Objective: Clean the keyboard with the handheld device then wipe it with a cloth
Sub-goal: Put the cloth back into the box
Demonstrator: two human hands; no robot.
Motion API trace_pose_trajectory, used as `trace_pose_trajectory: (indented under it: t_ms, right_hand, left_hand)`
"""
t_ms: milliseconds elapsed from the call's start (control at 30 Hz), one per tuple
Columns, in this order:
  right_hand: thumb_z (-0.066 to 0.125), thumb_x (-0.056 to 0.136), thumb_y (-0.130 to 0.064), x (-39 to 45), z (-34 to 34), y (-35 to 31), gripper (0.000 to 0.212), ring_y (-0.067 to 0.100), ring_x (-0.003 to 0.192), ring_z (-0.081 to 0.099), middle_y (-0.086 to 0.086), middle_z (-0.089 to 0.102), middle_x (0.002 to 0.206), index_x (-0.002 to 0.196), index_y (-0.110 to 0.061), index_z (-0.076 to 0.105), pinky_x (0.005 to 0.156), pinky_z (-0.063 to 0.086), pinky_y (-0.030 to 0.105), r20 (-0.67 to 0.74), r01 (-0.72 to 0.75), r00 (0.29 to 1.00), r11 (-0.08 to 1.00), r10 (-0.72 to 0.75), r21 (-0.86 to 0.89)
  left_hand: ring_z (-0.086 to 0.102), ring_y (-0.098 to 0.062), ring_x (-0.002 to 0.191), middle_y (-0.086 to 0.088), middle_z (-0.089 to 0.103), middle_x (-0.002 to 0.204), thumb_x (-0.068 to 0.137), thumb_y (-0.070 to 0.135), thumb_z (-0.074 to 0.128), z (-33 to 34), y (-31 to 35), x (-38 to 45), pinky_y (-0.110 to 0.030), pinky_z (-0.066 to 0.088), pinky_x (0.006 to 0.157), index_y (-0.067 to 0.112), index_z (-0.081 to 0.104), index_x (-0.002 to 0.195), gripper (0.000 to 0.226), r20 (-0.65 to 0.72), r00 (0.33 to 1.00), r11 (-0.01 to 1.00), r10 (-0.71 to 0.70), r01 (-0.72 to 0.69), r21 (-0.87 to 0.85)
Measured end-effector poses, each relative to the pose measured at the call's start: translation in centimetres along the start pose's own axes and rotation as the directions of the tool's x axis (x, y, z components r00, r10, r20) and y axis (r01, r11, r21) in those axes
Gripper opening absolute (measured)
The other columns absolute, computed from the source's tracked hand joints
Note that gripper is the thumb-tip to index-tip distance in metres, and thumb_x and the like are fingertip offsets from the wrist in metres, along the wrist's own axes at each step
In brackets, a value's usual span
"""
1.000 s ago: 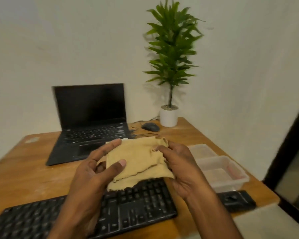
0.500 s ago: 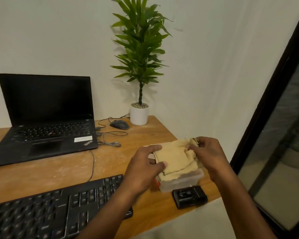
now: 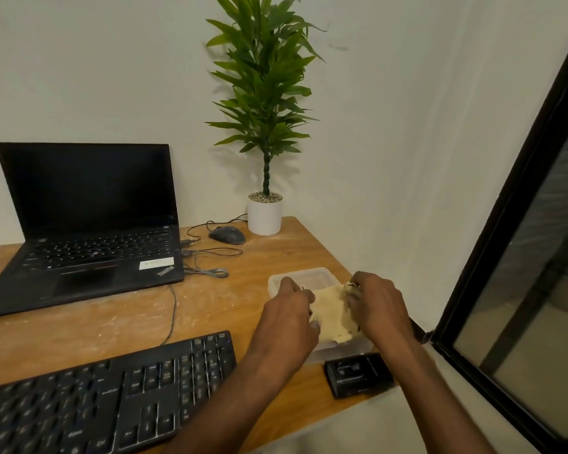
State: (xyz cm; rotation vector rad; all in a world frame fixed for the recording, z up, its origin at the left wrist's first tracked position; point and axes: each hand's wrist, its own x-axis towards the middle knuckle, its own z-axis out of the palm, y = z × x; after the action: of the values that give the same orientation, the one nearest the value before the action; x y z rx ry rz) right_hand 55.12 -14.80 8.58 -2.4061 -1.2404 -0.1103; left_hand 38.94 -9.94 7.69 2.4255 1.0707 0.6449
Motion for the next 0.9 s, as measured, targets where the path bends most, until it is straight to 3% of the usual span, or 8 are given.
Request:
trace_pose_trajectory:
  t_ms: [133, 300, 367, 467, 567, 633, 733, 900]
  right_hand:
    - [0.061, 0.097, -0.018, -0.7, 0.5, -0.3, 0.004, 0.020, 0.076, 0.060, 0.001, 0.067, 0.093, 0.099, -0.022, 0.061, 0.067, 0.052, 0.032, -0.009, 0.067, 0.998, 0.987, -0.069, -0.148]
    - [0.062, 0.095, -0.017, -1.2, 1.1, -0.8, 0.010, 0.019, 0.077, 0.058, 0.001, 0.065, 0.094, 0.103, -0.023, 0.066, 0.073, 0.055, 0.034, 0.027, 0.146, 0.989, 0.961, -0.144, -0.233]
    - [0.064, 0.096, -0.018, -1.0, 1.1, -0.9, 0.012, 0.018, 0.073, 0.054, 0.003, 0.064, 0.097, 0.107, -0.021, 0.067, 0.073, 0.055, 0.032, 0.053, 0.149, 0.989, 0.955, -0.140, -0.255]
    - [0.064, 0.096, -0.016, -0.8, 1.0, -1.1, 0.015, 0.017, 0.075, 0.046, 0.005, 0.063, 0.103, 0.111, -0.017, 0.066, 0.070, 0.050, 0.028, 0.069, 0.144, 0.989, 0.948, -0.129, -0.284]
    - [0.066, 0.093, -0.014, -0.6, 1.3, -1.0, 0.024, 0.017, 0.089, 0.049, 0.003, 0.063, 0.110, 0.116, -0.018, 0.058, 0.069, 0.045, 0.029, 0.049, 0.154, 0.988, 0.946, -0.146, -0.286]
    - [0.070, 0.090, -0.016, -0.7, 1.5, -0.7, 0.033, 0.017, 0.095, 0.053, 0.002, 0.061, 0.111, 0.117, -0.020, 0.052, 0.070, 0.048, 0.029, 0.030, 0.150, 0.989, 0.957, -0.147, -0.247]
    - [0.079, 0.085, -0.021, -0.8, 0.9, -0.4, 0.034, 0.016, 0.091, 0.055, -0.001, 0.057, 0.106, 0.106, -0.023, 0.053, 0.073, 0.054, 0.030, 0.018, 0.072, 0.997, 0.995, -0.071, -0.069]
    - [0.077, 0.087, -0.021, -2.3, -1.5, 1.7, 0.019, 0.011, 0.079, 0.057, -0.004, 0.060, 0.094, 0.099, -0.024, 0.062, 0.054, 0.038, 0.023, -0.121, -0.045, 0.989, 0.948, 0.087, 0.314]
  left_hand:
    - [0.069, -0.020, 0.093, -0.001, 0.043, 0.124, 0.089, 0.017, 0.075, 0.4, 0.5, 0.2, -0.029, 0.058, 0.082, 0.009, 0.069, 0.121, 0.033, 0.023, 1.000, 0.991, 0.006, -0.009, 0.131]
    - [0.064, -0.026, 0.094, -0.005, 0.041, 0.126, 0.086, 0.008, 0.074, 0.2, 0.7, 0.7, -0.025, 0.045, 0.071, 0.005, 0.071, 0.113, 0.027, 0.073, 0.997, 0.979, -0.001, -0.014, 0.204]
    - [0.056, -0.024, 0.104, -0.007, 0.040, 0.128, 0.090, 0.017, 0.072, 0.5, 0.6, 1.0, -0.028, 0.045, 0.078, 0.005, 0.070, 0.114, 0.027, 0.078, 0.997, 0.971, 0.022, -0.040, 0.236]
    - [0.038, -0.025, 0.120, -0.009, 0.039, 0.131, 0.097, 0.038, 0.065, 1.2, 0.3, 1.4, -0.036, 0.041, 0.101, 0.006, 0.068, 0.120, 0.040, 0.126, 0.991, 0.947, 0.033, -0.071, 0.312]
    - [0.033, -0.028, 0.124, -0.009, 0.042, 0.129, 0.100, 0.035, 0.060, 1.6, 0.2, 1.5, -0.039, 0.037, 0.105, 0.007, 0.070, 0.118, 0.035, 0.150, 0.988, 0.917, 0.030, -0.087, 0.390]
    - [0.033, -0.029, 0.123, -0.010, 0.044, 0.126, 0.096, 0.019, 0.060, 1.6, 0.1, 1.4, -0.038, 0.038, 0.102, 0.008, 0.070, 0.117, 0.026, 0.141, 0.989, 0.901, 0.037, -0.094, 0.424]
    - [0.034, -0.026, 0.117, -0.006, 0.045, 0.125, 0.089, 0.006, 0.060, 1.0, -0.1, 1.0, -0.036, 0.043, 0.098, 0.016, 0.070, 0.124, 0.038, 0.116, 0.991, 0.919, 0.071, -0.110, 0.378]
    - [0.041, -0.010, 0.115, 0.011, 0.049, 0.124, 0.100, 0.025, 0.060, 0.1, 1.2, -2.6, -0.025, 0.043, 0.096, 0.031, 0.062, 0.129, 0.030, -0.106, 0.983, 0.982, 0.149, -0.134, 0.135]
